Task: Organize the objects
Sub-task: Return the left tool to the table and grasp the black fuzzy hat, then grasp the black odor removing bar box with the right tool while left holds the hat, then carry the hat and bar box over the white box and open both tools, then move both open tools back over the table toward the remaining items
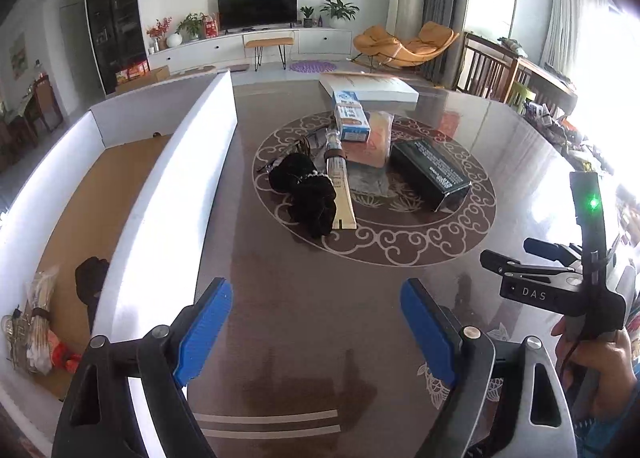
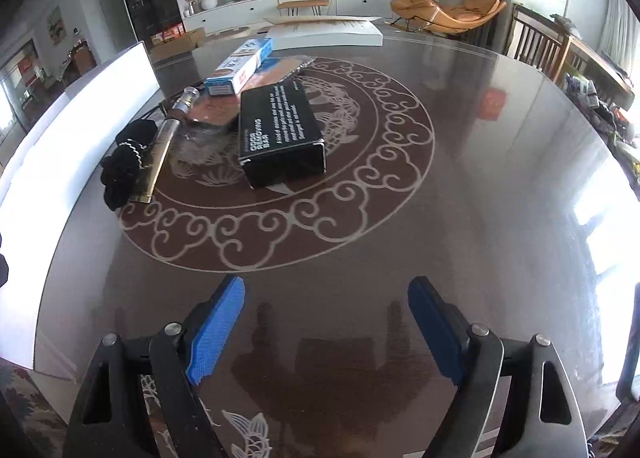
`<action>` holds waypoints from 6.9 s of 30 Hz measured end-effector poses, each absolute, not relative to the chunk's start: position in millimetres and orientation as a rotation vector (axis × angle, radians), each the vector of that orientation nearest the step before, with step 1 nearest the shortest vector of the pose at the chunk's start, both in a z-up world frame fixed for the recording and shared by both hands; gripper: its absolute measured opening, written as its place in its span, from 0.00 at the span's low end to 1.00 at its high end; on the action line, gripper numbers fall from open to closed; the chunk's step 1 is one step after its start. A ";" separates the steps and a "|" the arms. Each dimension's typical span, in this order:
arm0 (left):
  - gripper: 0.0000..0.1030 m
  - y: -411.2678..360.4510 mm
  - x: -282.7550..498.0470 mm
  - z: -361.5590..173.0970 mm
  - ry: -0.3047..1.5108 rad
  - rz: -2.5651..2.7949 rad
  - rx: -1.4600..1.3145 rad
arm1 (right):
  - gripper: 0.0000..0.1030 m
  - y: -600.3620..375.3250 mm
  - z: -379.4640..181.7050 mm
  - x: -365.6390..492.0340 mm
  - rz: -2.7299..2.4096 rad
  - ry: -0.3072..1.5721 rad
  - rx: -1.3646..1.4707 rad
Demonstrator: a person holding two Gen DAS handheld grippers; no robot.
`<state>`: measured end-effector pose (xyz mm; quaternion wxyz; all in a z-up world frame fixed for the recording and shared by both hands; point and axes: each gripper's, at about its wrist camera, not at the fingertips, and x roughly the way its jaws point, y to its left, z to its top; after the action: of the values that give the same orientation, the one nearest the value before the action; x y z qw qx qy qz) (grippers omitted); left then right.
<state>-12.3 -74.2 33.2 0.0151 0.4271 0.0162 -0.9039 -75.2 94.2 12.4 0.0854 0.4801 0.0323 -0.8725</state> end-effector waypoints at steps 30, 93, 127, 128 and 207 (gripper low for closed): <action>1.00 -80.1 -35.6 -43.0 0.051 -2.650 1.521 | 1.00 109.2 -8.4 -76.7 -2.664 0.110 1.399; 1.00 -64.6 -72.3 -46.3 -0.024 -2.775 1.490 | 1.00 110.8 -7.5 -76.1 -2.672 0.110 1.394; 1.00 -65.0 -73.7 -45.6 -0.020 -2.777 1.479 | 0.58 25.1 19.4 -223.6 -2.323 0.267 1.640; 1.00 -65.2 -73.3 -45.7 -0.020 -2.778 1.480 | 0.58 31.1 20.8 -218.3 -2.325 0.238 1.635; 0.99 -61.1 -51.4 -42.6 -0.008 -2.734 1.499 | 0.96 153.9 8.4 -61.4 -2.778 0.125 1.395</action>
<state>-51.4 -61.1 -42.6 0.0120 0.4807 -0.0026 -0.8768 -61.4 153.9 8.4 0.0154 0.4483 0.0402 -0.8928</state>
